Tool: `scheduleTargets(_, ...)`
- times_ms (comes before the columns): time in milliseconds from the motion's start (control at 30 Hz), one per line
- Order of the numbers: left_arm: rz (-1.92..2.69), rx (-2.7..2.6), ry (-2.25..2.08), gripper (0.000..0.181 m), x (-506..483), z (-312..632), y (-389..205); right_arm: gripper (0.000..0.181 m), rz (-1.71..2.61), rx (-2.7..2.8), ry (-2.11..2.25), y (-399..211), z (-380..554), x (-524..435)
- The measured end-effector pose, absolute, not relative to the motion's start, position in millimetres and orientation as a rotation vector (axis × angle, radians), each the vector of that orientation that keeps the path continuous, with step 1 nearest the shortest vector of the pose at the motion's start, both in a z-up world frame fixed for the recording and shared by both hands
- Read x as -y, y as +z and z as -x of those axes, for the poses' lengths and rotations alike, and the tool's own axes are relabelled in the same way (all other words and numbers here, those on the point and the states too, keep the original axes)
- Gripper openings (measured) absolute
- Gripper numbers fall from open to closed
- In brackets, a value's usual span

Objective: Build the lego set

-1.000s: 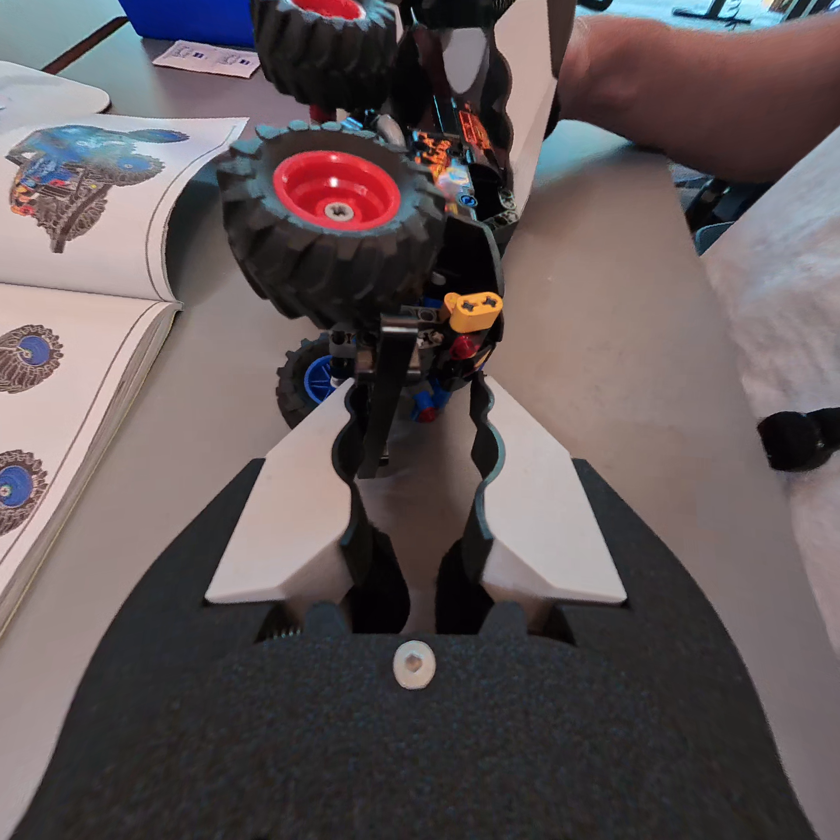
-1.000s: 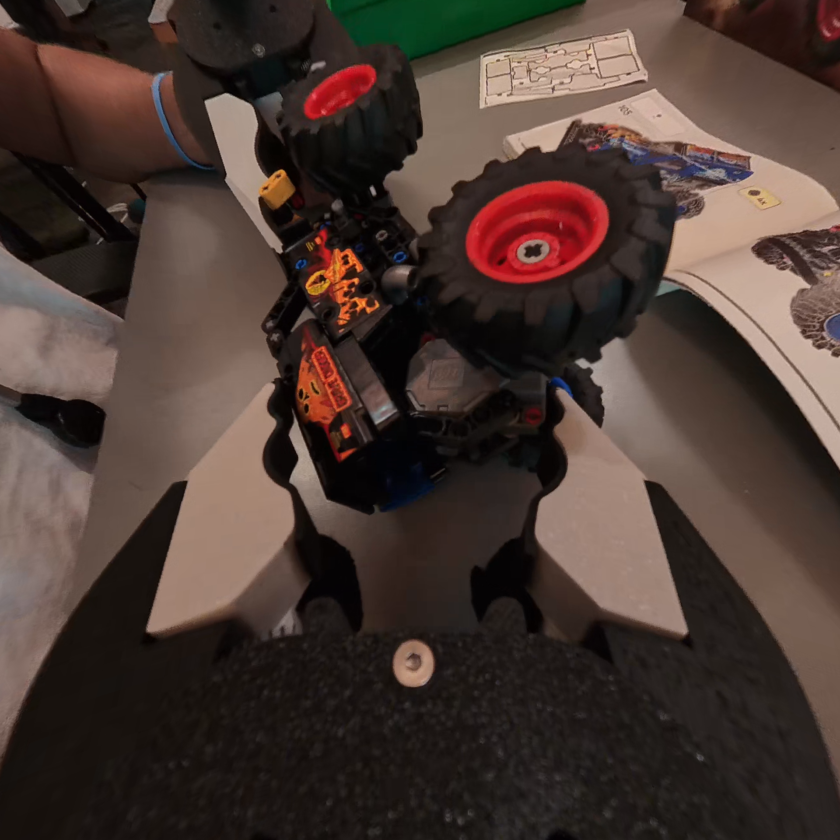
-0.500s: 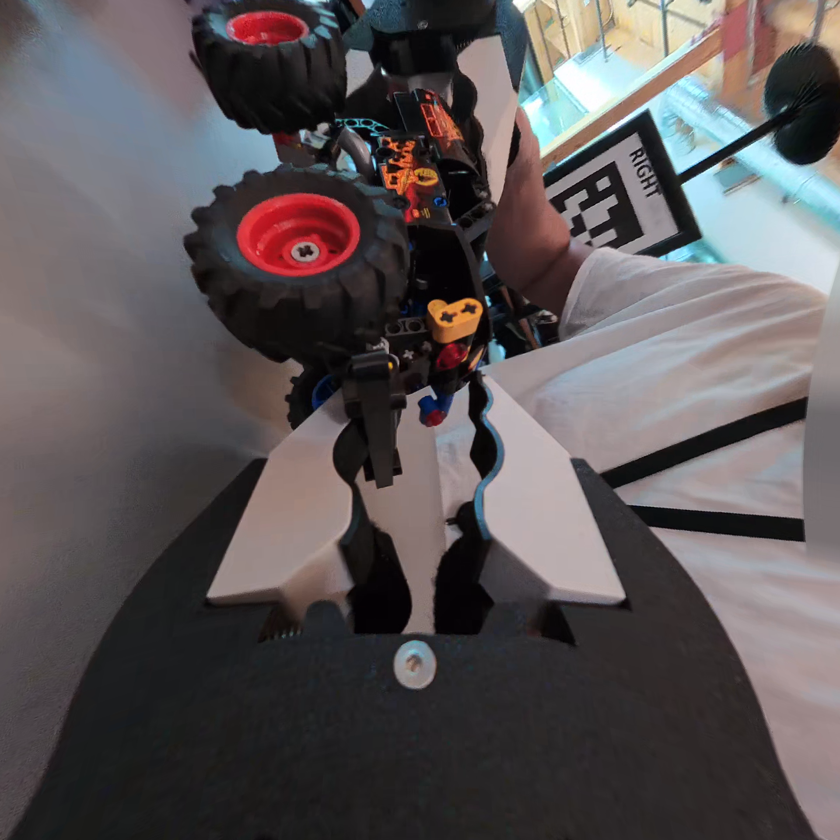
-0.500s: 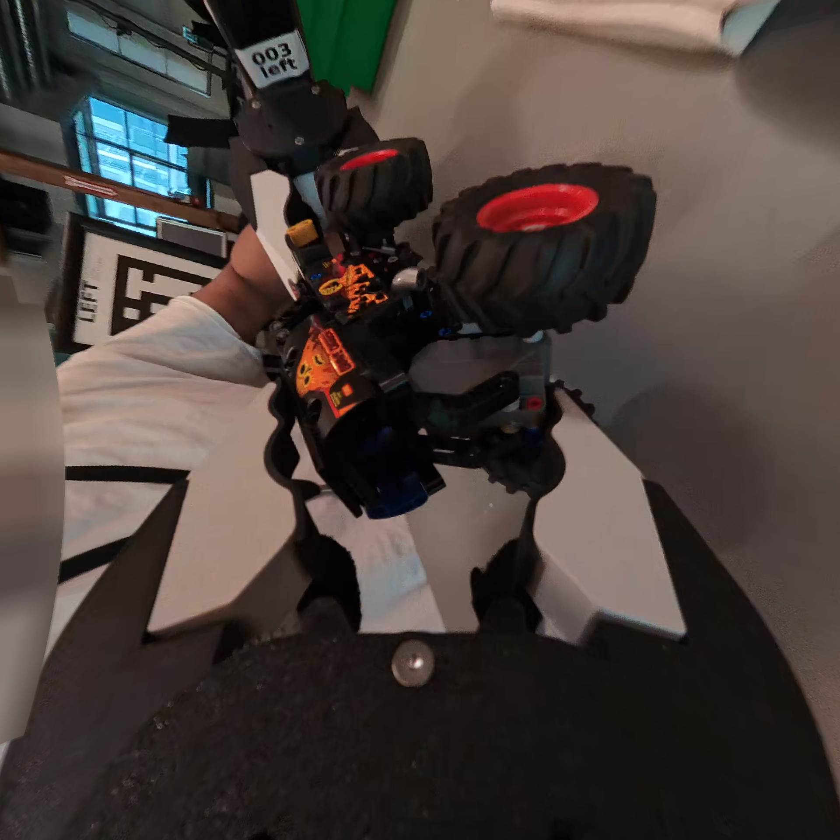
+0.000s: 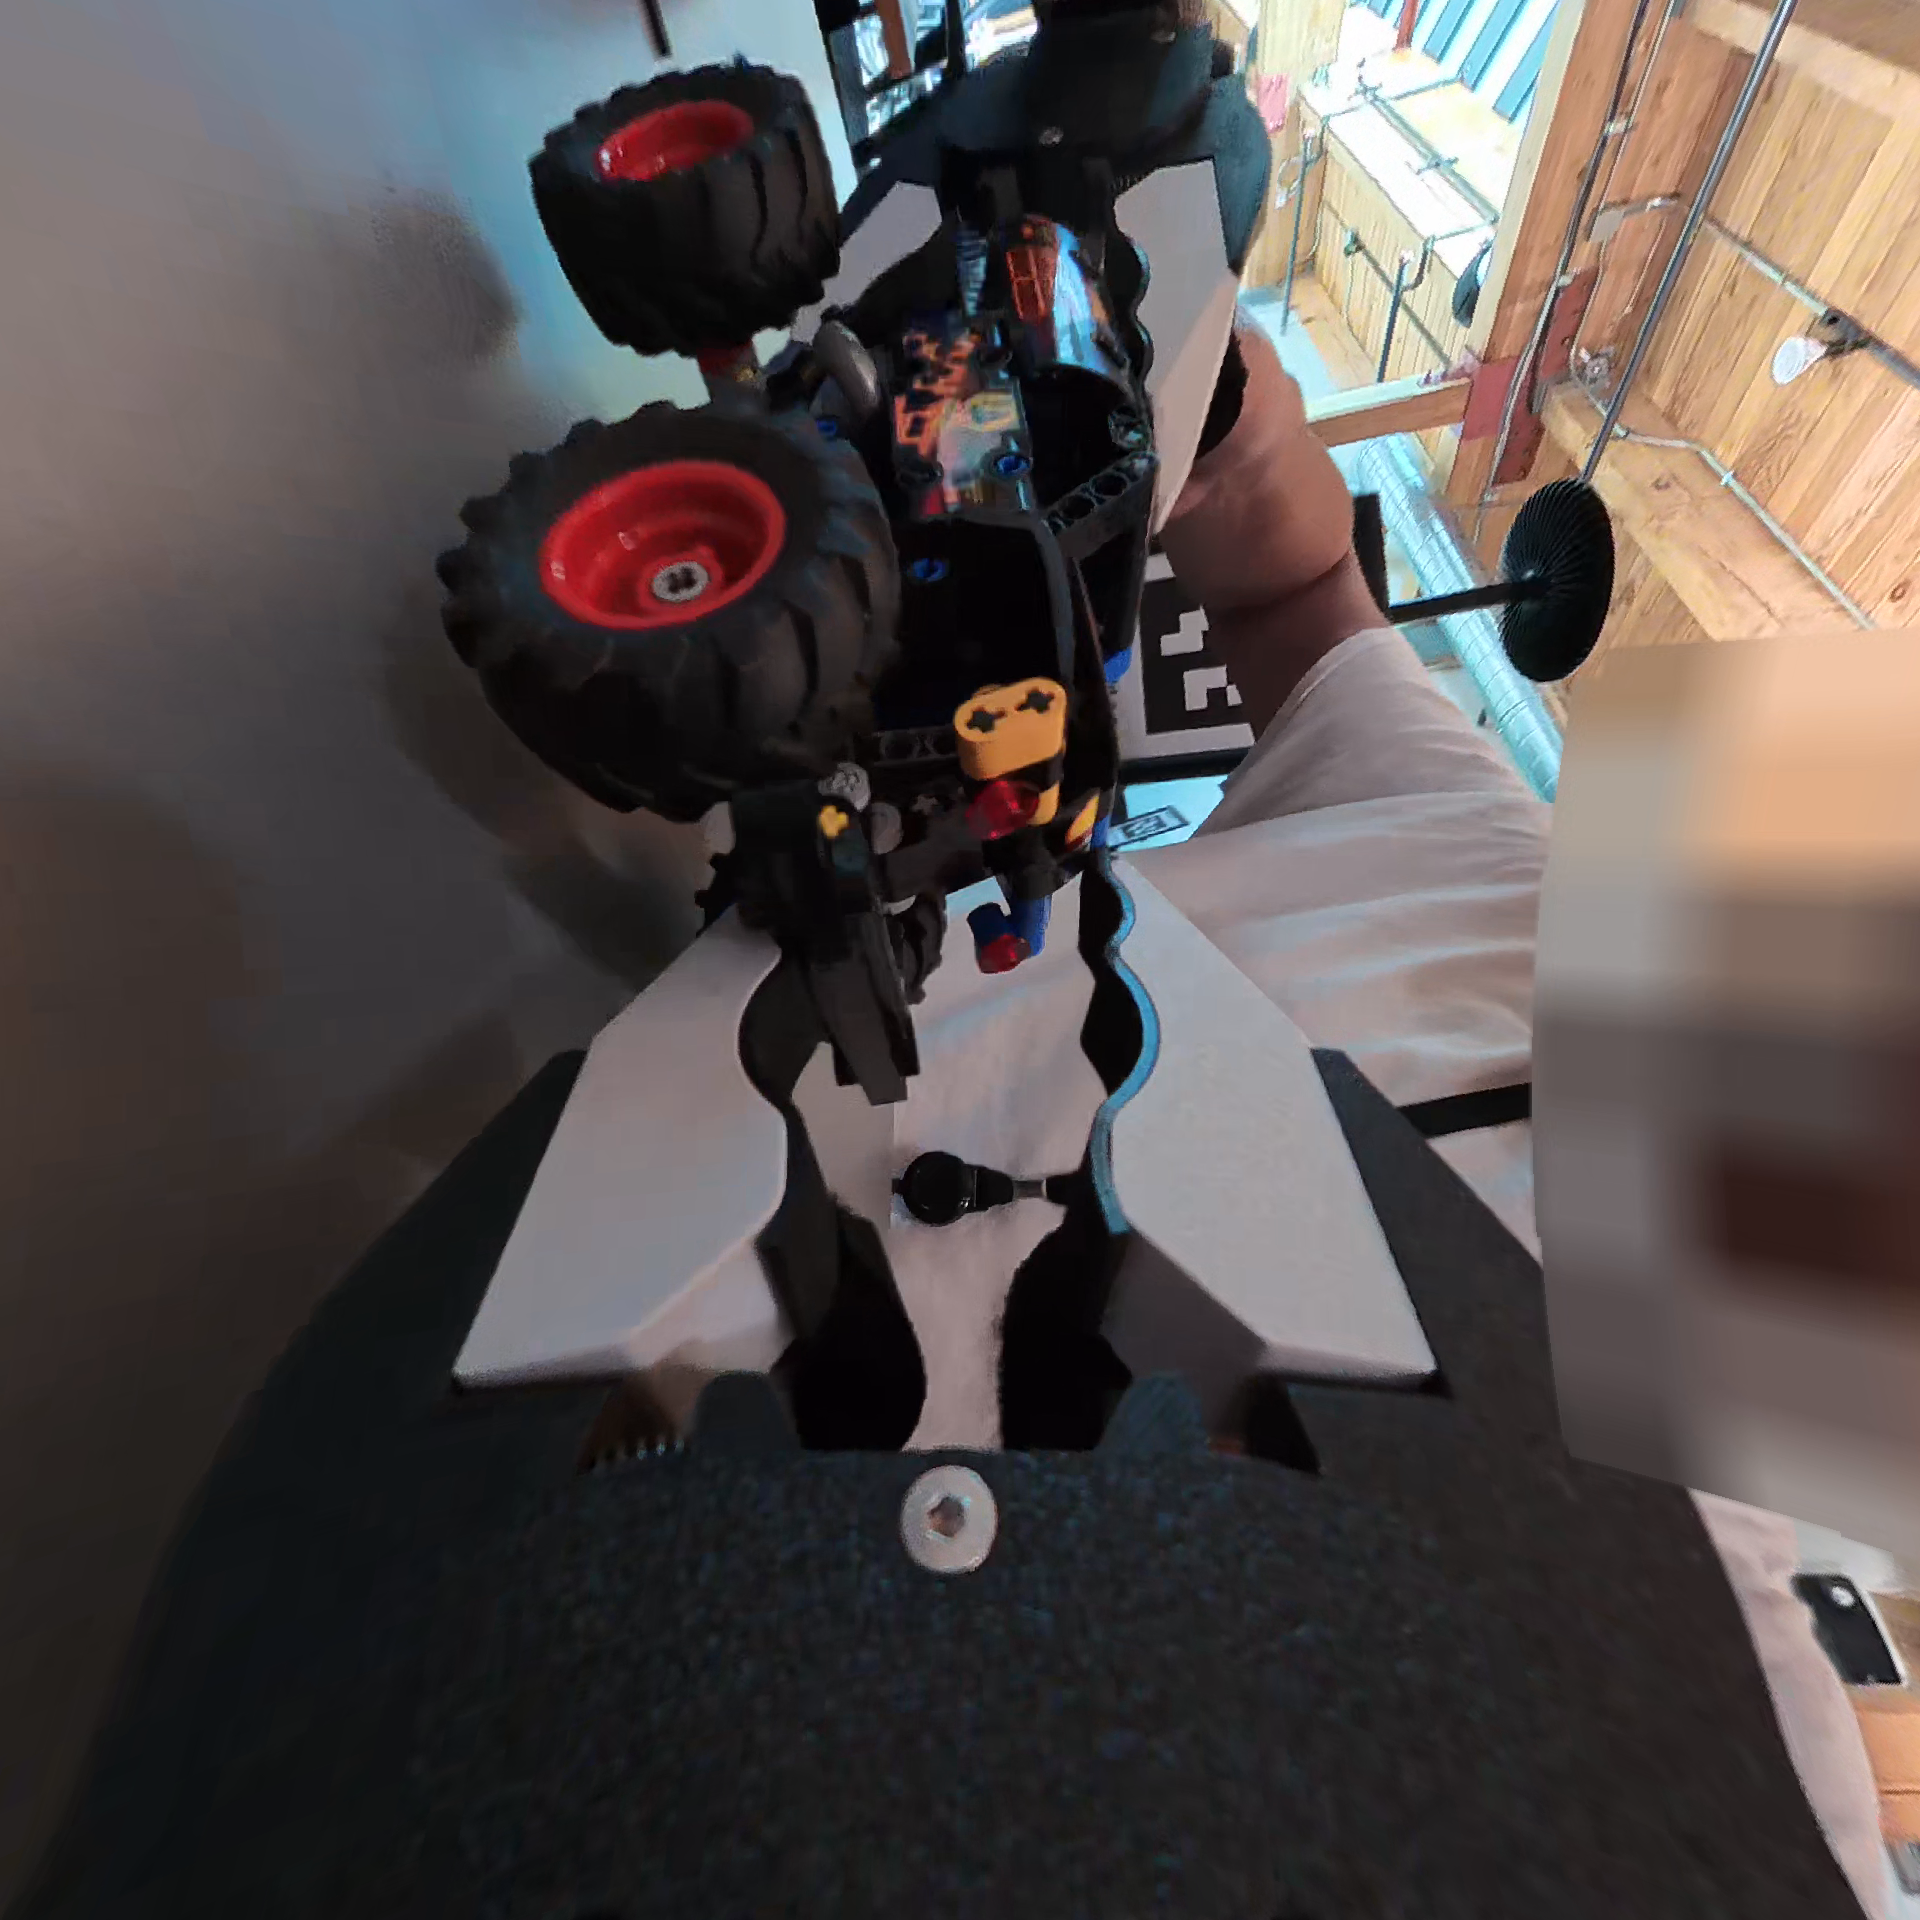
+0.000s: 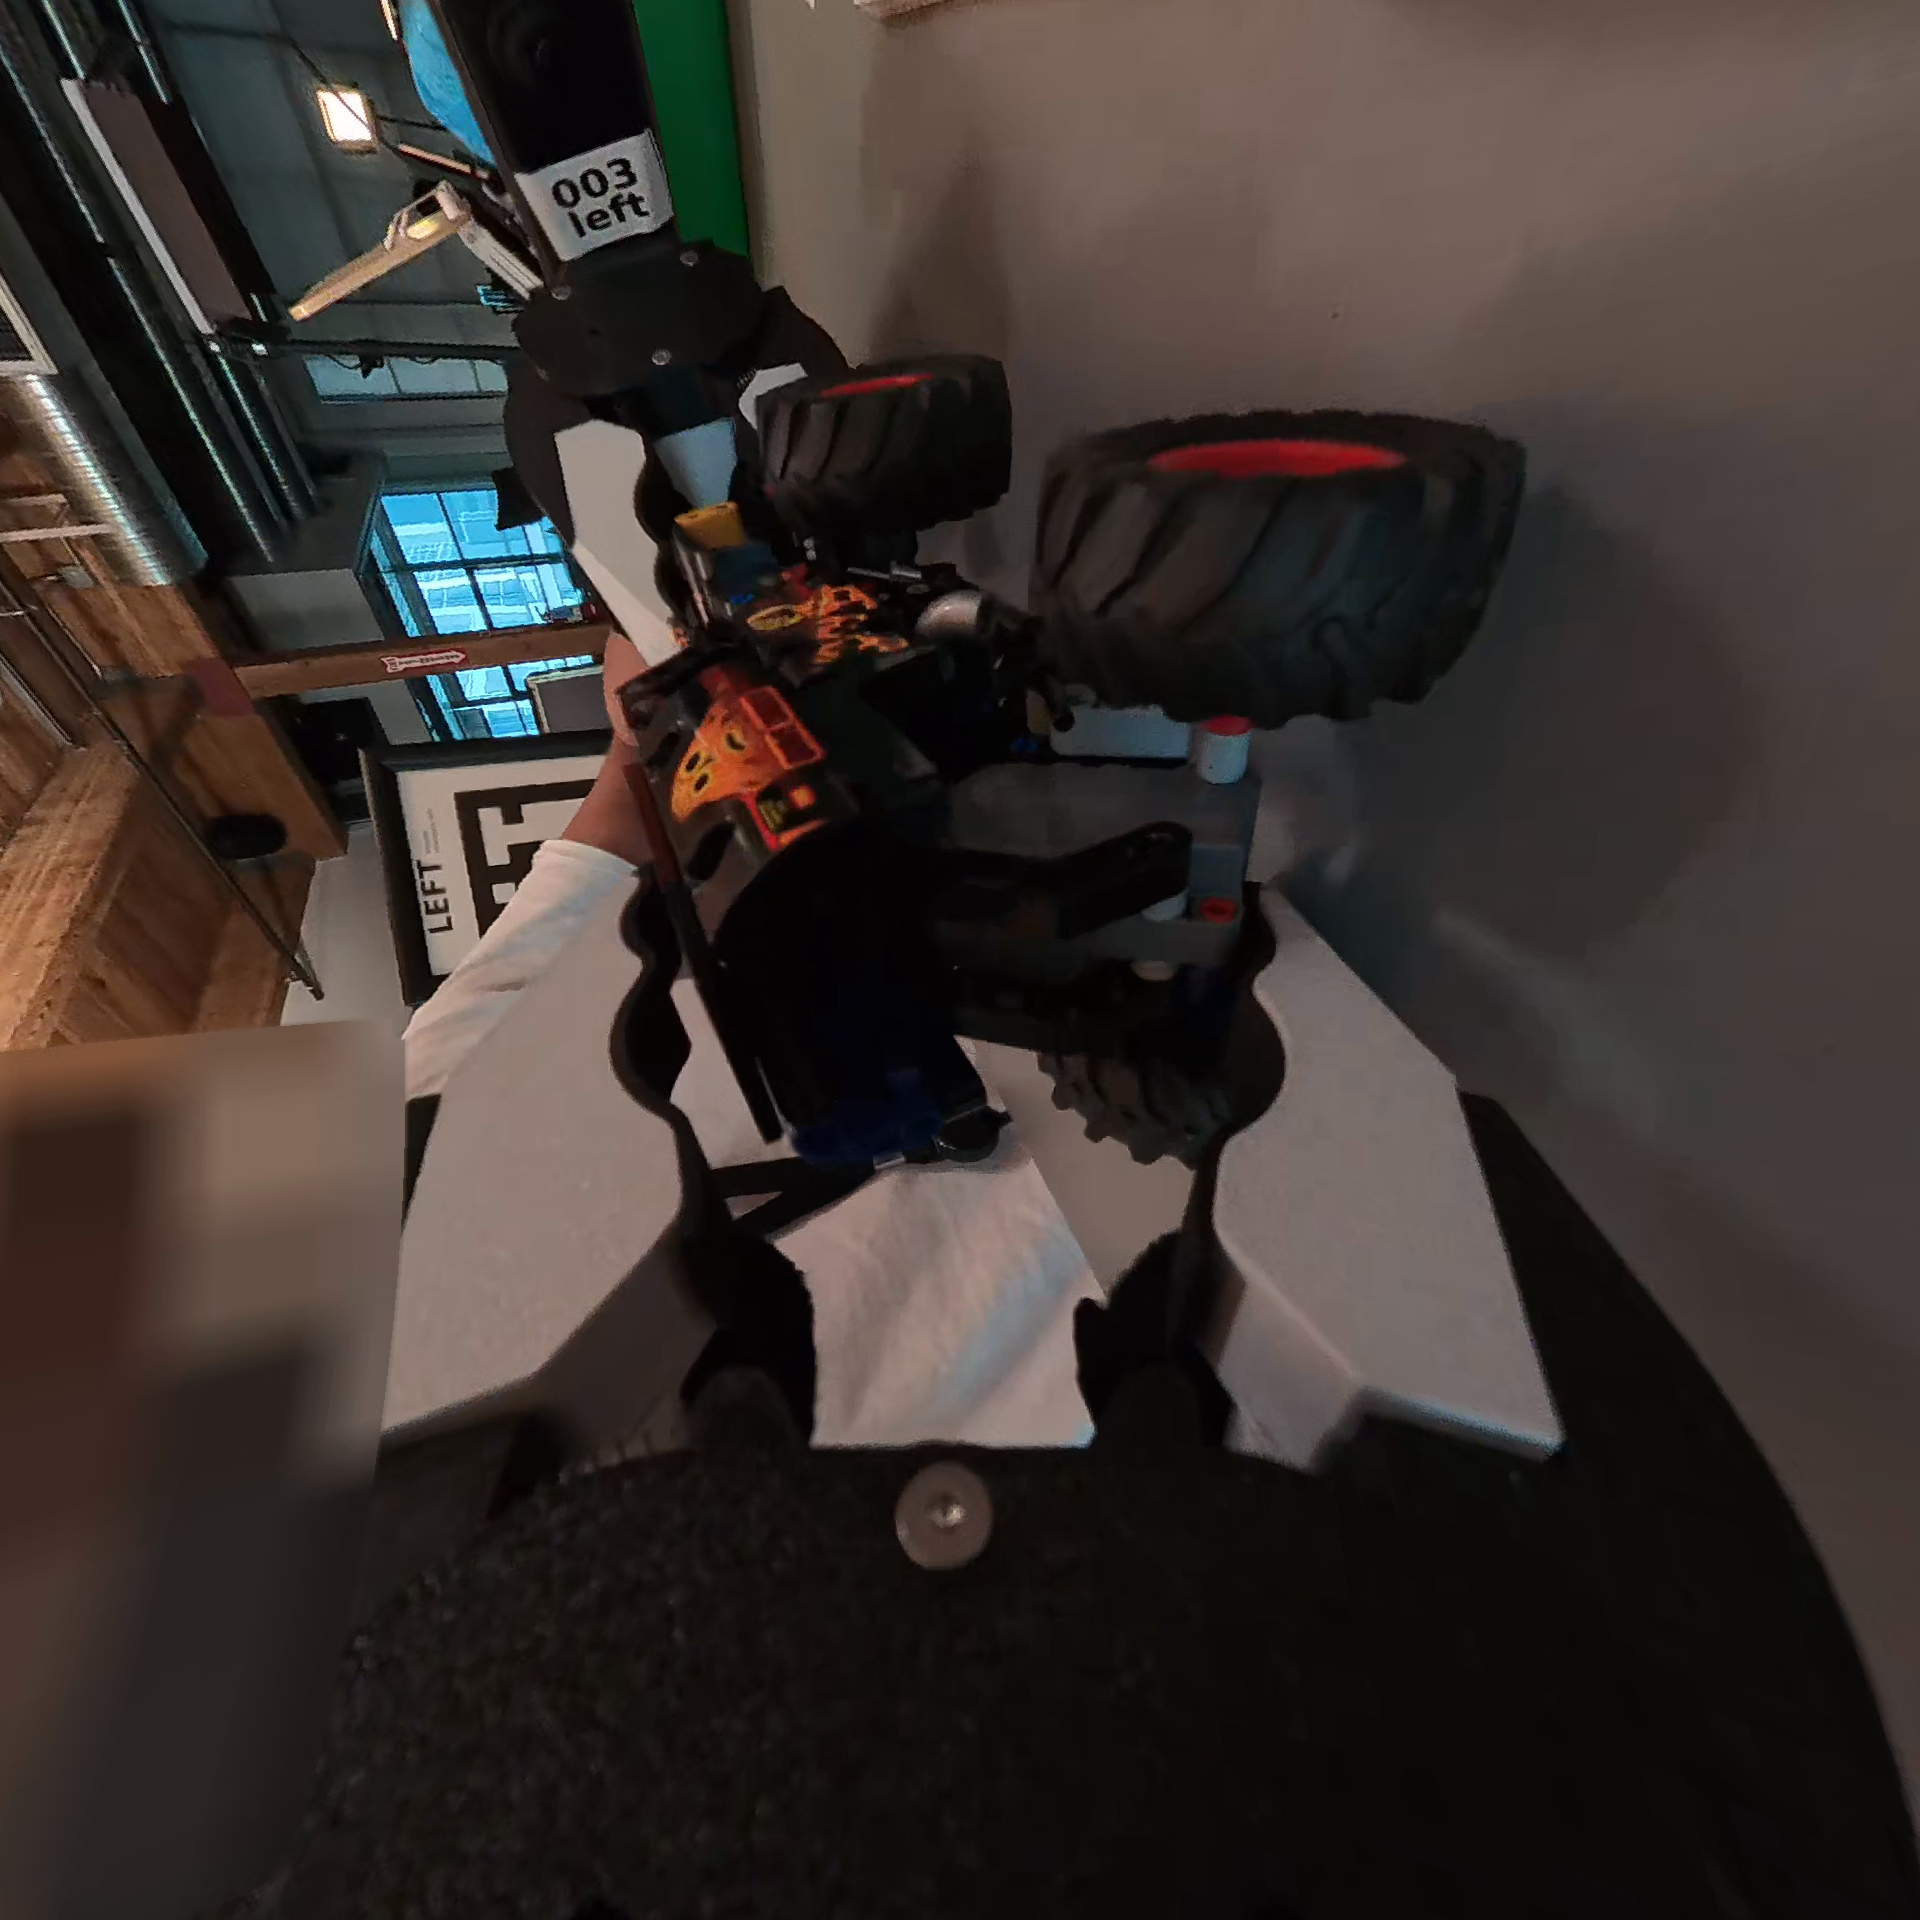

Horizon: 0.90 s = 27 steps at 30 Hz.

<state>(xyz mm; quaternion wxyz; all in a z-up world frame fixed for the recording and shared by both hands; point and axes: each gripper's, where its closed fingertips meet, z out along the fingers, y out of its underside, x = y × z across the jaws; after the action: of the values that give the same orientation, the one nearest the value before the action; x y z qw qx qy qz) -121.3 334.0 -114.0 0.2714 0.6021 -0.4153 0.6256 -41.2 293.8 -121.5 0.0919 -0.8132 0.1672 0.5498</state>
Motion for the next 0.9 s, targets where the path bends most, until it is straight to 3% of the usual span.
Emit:
scheduleTargets(433,-1.632,0.981,1.686,0.051,-327,125,-125,0.105,2.542,-0.328,1.648,-128,41,-302)
scheduleTargets(633,-1.757,1.190,1.634,0.053,-328,135,-135,0.107,2.548,-0.247,1.647,-129,45,-307)
scheduleTargets(800,-1.816,1.520,1.504,0.077,-327,149,-142,0.106,2.506,-0.132,1.555,-121,31,-302)
scheduleTargets(900,-1.910,1.642,1.517,0.077,-345,159,-138,0.103,2.358,-0.136,1.500,-100,9,-293)
